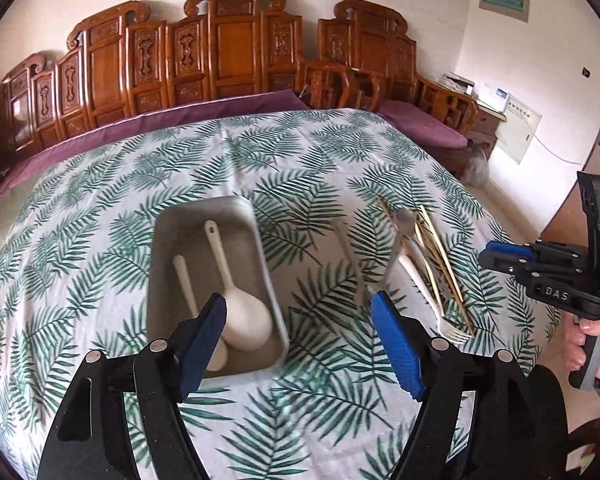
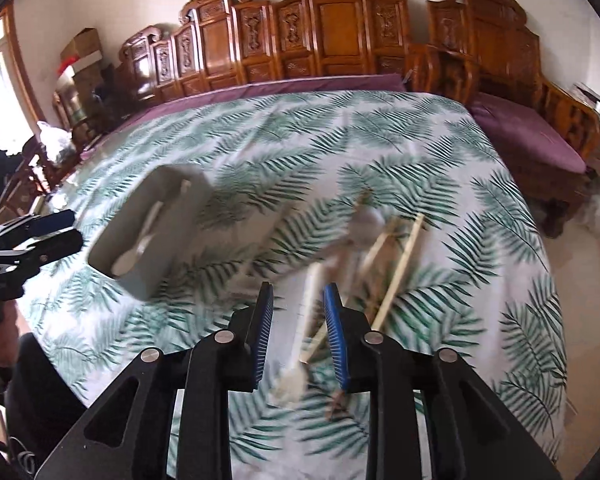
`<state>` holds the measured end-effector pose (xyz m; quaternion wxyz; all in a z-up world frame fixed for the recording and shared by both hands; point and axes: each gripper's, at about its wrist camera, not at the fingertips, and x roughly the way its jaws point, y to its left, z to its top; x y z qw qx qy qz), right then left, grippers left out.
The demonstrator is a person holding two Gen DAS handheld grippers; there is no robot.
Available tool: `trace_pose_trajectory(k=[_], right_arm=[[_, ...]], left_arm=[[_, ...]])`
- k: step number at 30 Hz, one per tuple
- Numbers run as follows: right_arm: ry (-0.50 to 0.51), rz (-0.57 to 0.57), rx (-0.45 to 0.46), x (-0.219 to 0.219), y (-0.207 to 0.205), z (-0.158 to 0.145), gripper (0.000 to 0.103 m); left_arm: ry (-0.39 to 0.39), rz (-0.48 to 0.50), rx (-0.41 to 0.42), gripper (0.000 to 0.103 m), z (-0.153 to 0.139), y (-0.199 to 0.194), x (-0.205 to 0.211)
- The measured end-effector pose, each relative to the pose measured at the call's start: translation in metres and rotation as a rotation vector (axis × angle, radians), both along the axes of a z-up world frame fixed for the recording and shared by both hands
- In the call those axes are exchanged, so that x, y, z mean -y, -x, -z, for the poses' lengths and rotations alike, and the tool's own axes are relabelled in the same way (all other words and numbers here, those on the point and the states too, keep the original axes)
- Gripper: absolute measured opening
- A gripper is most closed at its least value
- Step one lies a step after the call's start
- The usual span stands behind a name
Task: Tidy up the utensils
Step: 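Move the right tool back to the pile and grasp a wooden chopstick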
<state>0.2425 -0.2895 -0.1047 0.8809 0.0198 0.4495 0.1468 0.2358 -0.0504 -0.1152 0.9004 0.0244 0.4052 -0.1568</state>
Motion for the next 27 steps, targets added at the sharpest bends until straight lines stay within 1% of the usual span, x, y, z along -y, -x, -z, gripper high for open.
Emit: trace_pose_trajectory(k=[3, 6, 10, 13, 18, 19, 20, 21, 25, 27], right_arm=[[0.009, 0.02, -0.031, 0.011, -0.004, 0.016, 0.029], [0.046, 0.038, -0.072, 0.017, -0.01, 0.036, 0.029], [0.054, 0.058, -0.141, 0.028, -0.014, 0.064, 0.029], [0.022, 0.082, -0.171, 0.038, -0.019, 0.076, 0.029], [-0.015, 0.134, -0.169, 0.049, -0.023, 0.086, 0.029], [-0.029, 0.145, -0.171, 0.051, -0.024, 0.089, 0.028], [-0.035, 0.153, -0.173, 0.052, -0.026, 0.092, 0.024], [-0.036, 0.159, -0.166, 0.053, -0.027, 0.092, 0.024], [-0.059, 0.159, -0.163, 0.054, -0.032, 0.092, 0.024], [-0.048, 0.155, -0.157, 0.052, -0.034, 0.092, 0.024]], left_arm=[[-0.007, 0.022, -0.012, 0.072, 0.005, 0.003, 0.015], [-0.014, 0.033, -0.014, 0.074, 0.009, 0.007, 0.025], [-0.018, 0.047, -0.024, 0.074, 0.017, 0.015, 0.038], [-0.024, 0.058, -0.038, 0.074, 0.025, 0.019, 0.046], [-0.025, 0.063, -0.062, 0.074, 0.037, 0.023, 0.053], [-0.027, 0.065, -0.067, 0.074, 0.04, 0.023, 0.056], [-0.03, 0.065, -0.071, 0.074, 0.043, 0.023, 0.058], [-0.03, 0.065, -0.074, 0.074, 0.045, 0.022, 0.059], [-0.026, 0.071, -0.095, 0.074, 0.055, 0.023, 0.069], [-0.032, 0.079, -0.099, 0.074, 0.058, 0.024, 0.073]])
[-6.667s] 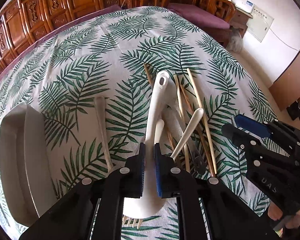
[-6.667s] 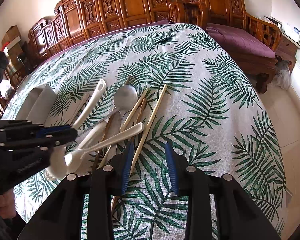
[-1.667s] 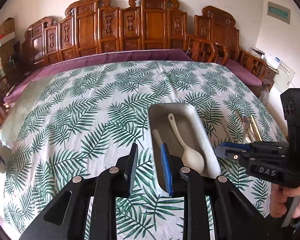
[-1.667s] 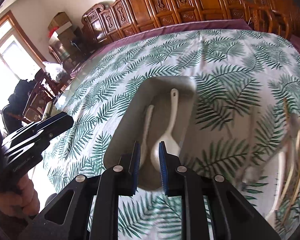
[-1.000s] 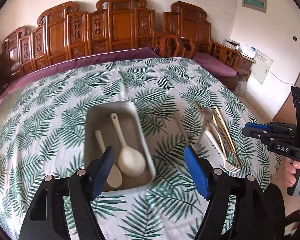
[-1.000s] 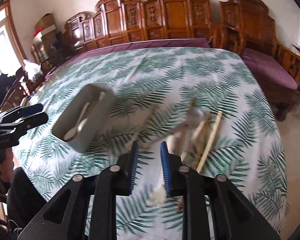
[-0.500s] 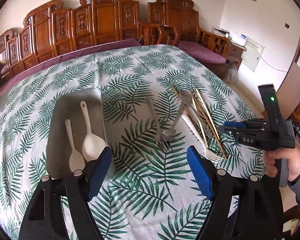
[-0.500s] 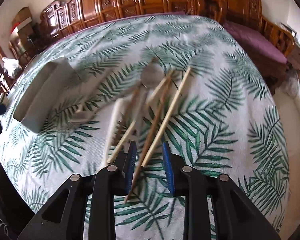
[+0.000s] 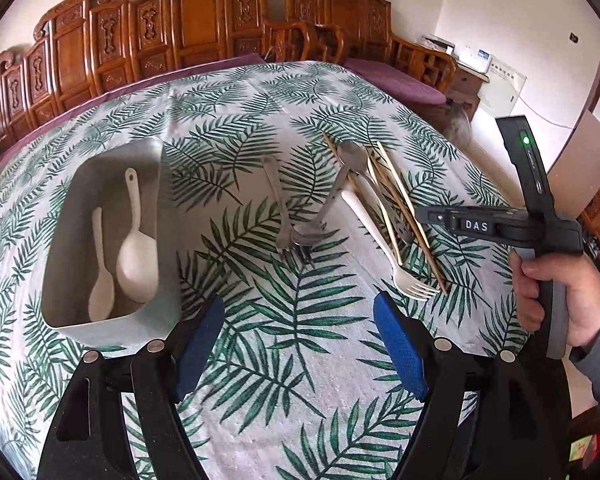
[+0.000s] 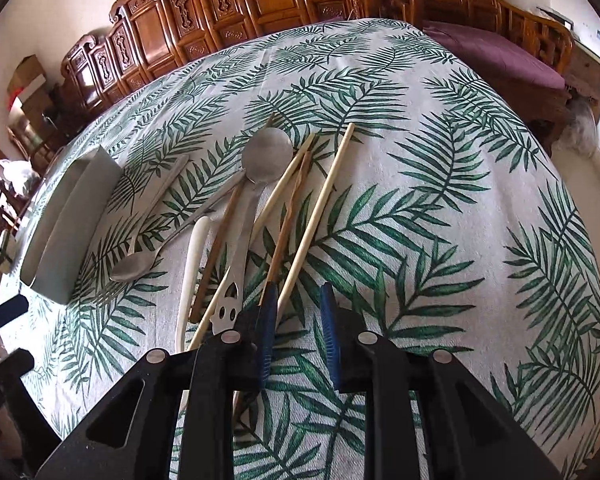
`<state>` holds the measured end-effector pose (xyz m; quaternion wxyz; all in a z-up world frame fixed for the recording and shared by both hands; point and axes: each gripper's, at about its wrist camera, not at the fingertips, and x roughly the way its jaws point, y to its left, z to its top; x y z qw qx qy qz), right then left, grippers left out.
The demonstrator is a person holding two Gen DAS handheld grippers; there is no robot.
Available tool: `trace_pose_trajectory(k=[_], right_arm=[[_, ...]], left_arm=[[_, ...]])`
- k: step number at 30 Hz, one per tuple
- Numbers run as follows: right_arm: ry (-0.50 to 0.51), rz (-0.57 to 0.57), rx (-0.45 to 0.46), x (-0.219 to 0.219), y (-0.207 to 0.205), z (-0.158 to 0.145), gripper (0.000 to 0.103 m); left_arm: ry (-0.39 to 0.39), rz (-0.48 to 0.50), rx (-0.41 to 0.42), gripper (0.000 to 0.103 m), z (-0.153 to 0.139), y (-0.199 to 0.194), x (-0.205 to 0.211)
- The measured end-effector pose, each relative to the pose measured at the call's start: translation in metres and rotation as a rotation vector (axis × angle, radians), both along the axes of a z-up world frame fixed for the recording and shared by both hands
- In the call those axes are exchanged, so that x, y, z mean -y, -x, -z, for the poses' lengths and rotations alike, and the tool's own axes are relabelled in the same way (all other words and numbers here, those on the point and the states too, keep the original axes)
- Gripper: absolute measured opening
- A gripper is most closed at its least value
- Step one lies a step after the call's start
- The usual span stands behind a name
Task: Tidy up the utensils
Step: 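Move the right tool back to the pile and grasp a wooden chopstick, then grasp a metal spoon with the left tool while the right tool holds the chopstick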
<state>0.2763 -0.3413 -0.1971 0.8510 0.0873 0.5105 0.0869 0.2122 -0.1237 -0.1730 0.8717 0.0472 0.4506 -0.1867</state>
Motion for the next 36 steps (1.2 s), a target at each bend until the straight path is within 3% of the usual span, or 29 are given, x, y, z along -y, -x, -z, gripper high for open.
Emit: trace_pose_trajectory(k=[8, 12, 22, 28, 33, 36], right_arm=[[0.143, -0.026, -0.001, -0.014, -0.004, -0.002, 0.021], [0.133, 0.0, -0.026, -0.002, -0.006, -0.002, 0.004], [0.084, 0.008, -0.046, 0.012, -0.007, -0.001, 0.004], [0.051, 0.003, -0.046, 0.017, -0.007, 0.0, 0.004], [0.039, -0.005, -0.049, 0.018, -0.006, 0.001, 0.006], [0.048, -0.012, -0.045, 0.017, -0.005, 0.001, 0.006]], left_arm=[[-0.02, 0.013, -0.006, 0.074, 0.005, 0.0, 0.013], [-0.024, 0.01, -0.006, 0.074, 0.005, -0.004, 0.02], [-0.06, 0.051, -0.026, 0.074, 0.006, -0.039, 0.053], [-0.125, 0.087, -0.053, 0.059, 0.019, -0.072, 0.075], [-0.197, 0.11, -0.092, 0.039, 0.033, -0.1, 0.085], [-0.216, 0.114, -0.125, 0.037, 0.039, -0.113, 0.087]])
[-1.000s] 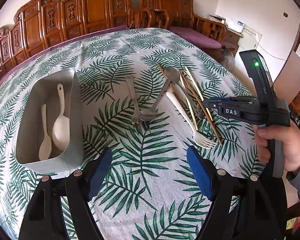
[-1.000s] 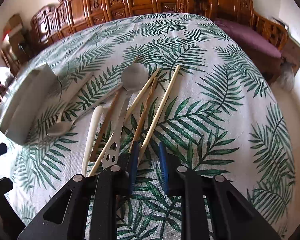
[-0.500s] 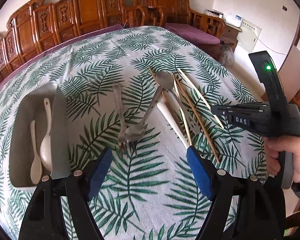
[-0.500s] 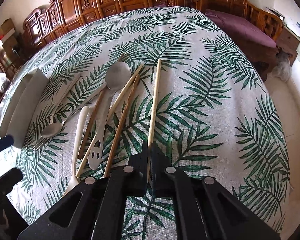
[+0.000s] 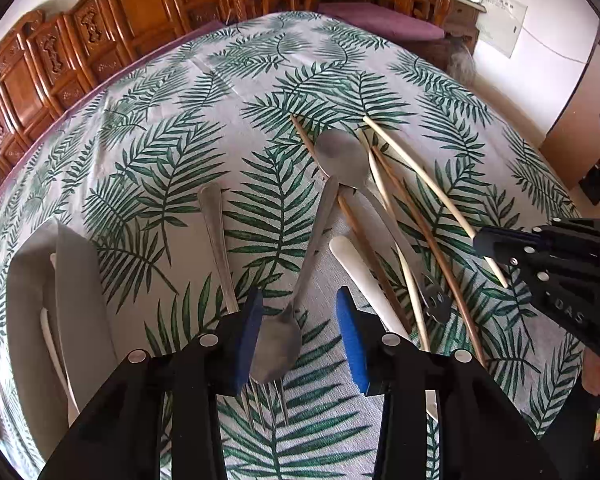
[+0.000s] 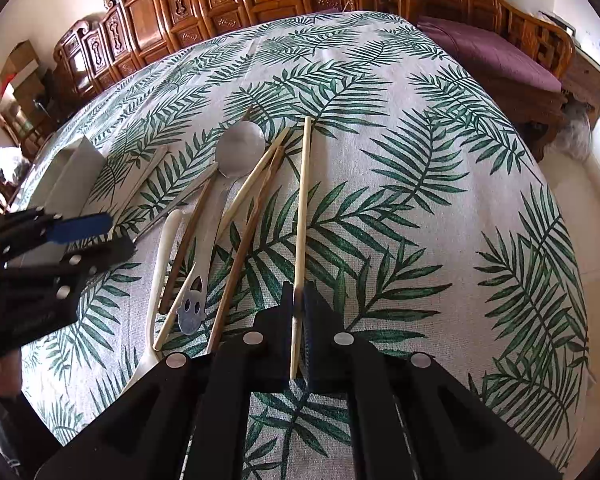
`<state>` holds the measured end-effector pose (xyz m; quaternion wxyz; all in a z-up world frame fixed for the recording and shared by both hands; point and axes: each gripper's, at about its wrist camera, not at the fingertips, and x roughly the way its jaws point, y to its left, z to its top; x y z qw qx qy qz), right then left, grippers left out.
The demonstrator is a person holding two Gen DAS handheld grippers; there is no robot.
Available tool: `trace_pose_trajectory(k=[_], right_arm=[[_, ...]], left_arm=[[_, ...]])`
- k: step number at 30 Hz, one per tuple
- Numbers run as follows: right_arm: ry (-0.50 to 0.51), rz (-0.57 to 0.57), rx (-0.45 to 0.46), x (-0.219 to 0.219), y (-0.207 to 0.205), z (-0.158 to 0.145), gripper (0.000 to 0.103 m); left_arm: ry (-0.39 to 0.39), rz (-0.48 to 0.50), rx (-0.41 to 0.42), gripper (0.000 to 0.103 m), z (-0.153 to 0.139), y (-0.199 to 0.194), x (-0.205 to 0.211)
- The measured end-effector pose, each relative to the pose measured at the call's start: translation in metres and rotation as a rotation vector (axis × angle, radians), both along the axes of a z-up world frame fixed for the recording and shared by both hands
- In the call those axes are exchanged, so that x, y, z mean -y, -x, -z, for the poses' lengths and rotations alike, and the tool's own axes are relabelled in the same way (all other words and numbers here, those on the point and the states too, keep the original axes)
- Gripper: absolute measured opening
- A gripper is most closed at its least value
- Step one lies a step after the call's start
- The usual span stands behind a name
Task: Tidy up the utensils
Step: 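Grasp a metal spoon with the left tool while the right tool holds the chopstick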
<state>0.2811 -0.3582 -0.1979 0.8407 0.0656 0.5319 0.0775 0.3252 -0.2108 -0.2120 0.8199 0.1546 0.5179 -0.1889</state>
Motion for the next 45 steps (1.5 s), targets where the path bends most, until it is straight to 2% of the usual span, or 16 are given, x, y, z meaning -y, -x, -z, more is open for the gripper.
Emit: trace_pose_trajectory(k=[4, 8, 11, 13, 16, 23, 28, 32, 34, 38, 39, 40, 41, 42, 43, 45], right_arm=[[-0.014, -0.002, -0.003, 0.001, 0.0, 0.001, 0.005], [-0.026, 0.0, -0.006, 0.004, -0.001, 0.001, 0.005], [-0.02, -0.001, -0.005, 0.004, -0.001, 0.001, 0.005], [-0.02, -0.001, -0.004, 0.004, -0.001, 0.001, 0.005], [-0.02, -0.002, -0.004, 0.003, -0.001, 0.001, 0.005], [-0.02, 0.0, -0.004, 0.003, 0.0, 0.001, 0.005], [-0.015, 0.003, -0.003, 0.003, -0.001, 0.001, 0.005], [-0.012, 0.0, 0.0, 0.002, -0.001, 0.001, 0.005], [-0.015, 0.002, 0.001, 0.002, -0.001, 0.001, 0.005], [-0.017, 0.0, 0.002, 0.002, 0.0, 0.001, 0.005], [-0.021, 0.001, 0.001, 0.003, -0.001, 0.001, 0.005], [-0.021, 0.001, 0.001, 0.003, 0.0, 0.001, 0.005], [-0.02, 0.0, 0.001, 0.002, -0.001, 0.001, 0.005], [-0.019, -0.001, 0.001, 0.002, 0.0, 0.001, 0.005], [-0.019, -0.001, 0.001, 0.003, 0.0, 0.001, 0.005], [-0.024, 0.0, 0.002, 0.003, 0.0, 0.001, 0.005]], left_arm=[[-0.059, 0.004, -0.033, 0.029, 0.011, -0.008, 0.004], [-0.057, 0.011, -0.054, 0.028, 0.014, -0.008, 0.003], [-0.04, 0.024, -0.072, 0.014, 0.013, -0.007, 0.006], [-0.057, 0.04, -0.065, 0.004, 0.013, -0.004, 0.012], [-0.084, 0.042, -0.054, 0.003, 0.013, -0.001, 0.017], [-0.077, -0.006, -0.031, 0.0, 0.008, 0.002, 0.005], [-0.073, -0.002, -0.015, 0.0, 0.003, 0.004, 0.003], [-0.061, 0.041, -0.035, 0.0, 0.0, 0.005, 0.009], [-0.072, 0.059, -0.058, 0.012, 0.002, 0.003, 0.011], [-0.107, 0.08, -0.1, 0.023, 0.012, -0.004, 0.013], [-0.116, 0.077, -0.1, 0.029, 0.013, -0.006, 0.012], [-0.111, 0.068, -0.108, 0.03, 0.013, -0.01, 0.011], [-0.095, 0.064, -0.122, 0.029, 0.013, -0.012, 0.009], [-0.055, 0.065, -0.15, 0.017, 0.013, -0.014, 0.006], [-0.035, 0.063, -0.165, 0.015, 0.014, -0.015, 0.005], [-0.05, 0.071, -0.163, 0.006, 0.014, -0.013, 0.006]])
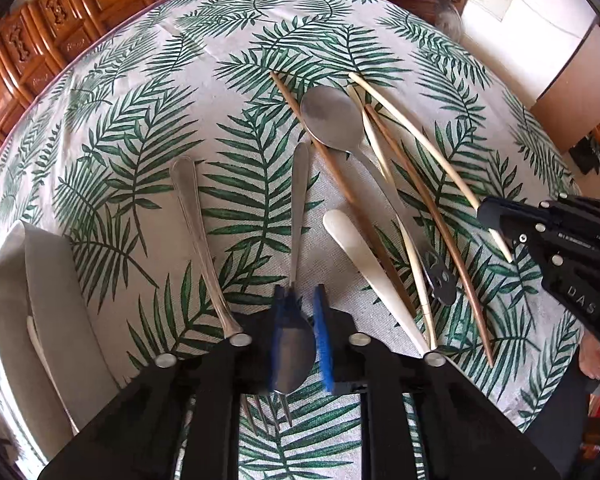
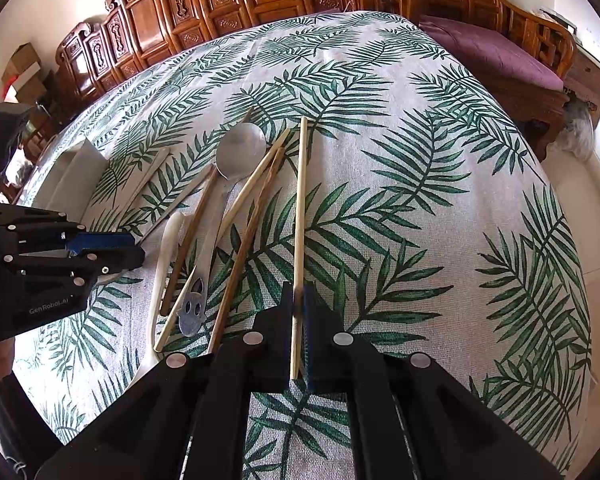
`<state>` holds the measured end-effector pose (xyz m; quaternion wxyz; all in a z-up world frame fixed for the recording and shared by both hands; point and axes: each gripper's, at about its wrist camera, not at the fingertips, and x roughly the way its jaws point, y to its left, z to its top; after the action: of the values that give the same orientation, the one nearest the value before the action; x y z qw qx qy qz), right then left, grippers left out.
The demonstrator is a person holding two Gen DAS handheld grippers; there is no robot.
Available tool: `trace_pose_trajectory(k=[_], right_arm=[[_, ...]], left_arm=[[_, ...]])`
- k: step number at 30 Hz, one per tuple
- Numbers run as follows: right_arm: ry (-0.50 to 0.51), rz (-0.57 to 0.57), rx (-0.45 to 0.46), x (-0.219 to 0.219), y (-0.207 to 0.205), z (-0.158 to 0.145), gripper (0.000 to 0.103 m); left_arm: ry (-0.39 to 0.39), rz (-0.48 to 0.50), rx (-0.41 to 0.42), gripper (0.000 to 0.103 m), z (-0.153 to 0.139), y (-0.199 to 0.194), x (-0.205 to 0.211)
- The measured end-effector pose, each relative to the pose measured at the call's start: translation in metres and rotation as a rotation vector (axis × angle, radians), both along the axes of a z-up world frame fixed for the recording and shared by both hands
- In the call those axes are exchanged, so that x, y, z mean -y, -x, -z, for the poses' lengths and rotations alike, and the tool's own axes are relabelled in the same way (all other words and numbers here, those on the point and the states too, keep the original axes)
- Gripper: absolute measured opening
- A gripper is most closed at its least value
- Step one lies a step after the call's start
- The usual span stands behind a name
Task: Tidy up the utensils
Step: 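Grasp a metal spoon with the left tool while the right tool holds the chopstick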
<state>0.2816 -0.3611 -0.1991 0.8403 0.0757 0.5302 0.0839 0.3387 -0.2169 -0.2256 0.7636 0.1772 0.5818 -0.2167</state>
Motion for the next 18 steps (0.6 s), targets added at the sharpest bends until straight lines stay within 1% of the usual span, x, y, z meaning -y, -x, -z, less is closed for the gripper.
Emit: trace_pose_trajectory(k=[1, 4, 9, 10, 13, 18], right_arm=[[-0.002, 0.0, 0.0, 0.0, 0.0, 0.0, 0.005], [-0.004, 0.0, 0.0, 0.0, 0.0, 0.0, 0.005], [0.006, -0.004, 0.003, 0.0, 0.0, 0.0, 0.005], [0.006, -0.004, 0.004, 0.0, 0.0, 0.0, 0.005], [0.012, -0.005, 0.007, -0.001, 0.0, -0.001, 0.005], [0.018, -0.007, 0.009, -0.002, 0.001, -0.001, 0.005]], left_arm=[[-0.011, 0.013, 0.006, 0.005, 0.0, 0.002, 0.002], [-0.027, 0.025, 0.036, 0.004, 0.0, 0.008, 0.005], [-0.008, 0.009, 0.045, 0.002, -0.001, 0.01, 0.002], [-0.007, 0.005, 0.051, 0.0, -0.002, 0.012, 0.0], [-0.011, -0.019, 0.062, 0.0, -0.001, 0.011, -0.007], [0.004, -0.02, 0.089, 0.0, -0.008, 0.017, -0.018]])
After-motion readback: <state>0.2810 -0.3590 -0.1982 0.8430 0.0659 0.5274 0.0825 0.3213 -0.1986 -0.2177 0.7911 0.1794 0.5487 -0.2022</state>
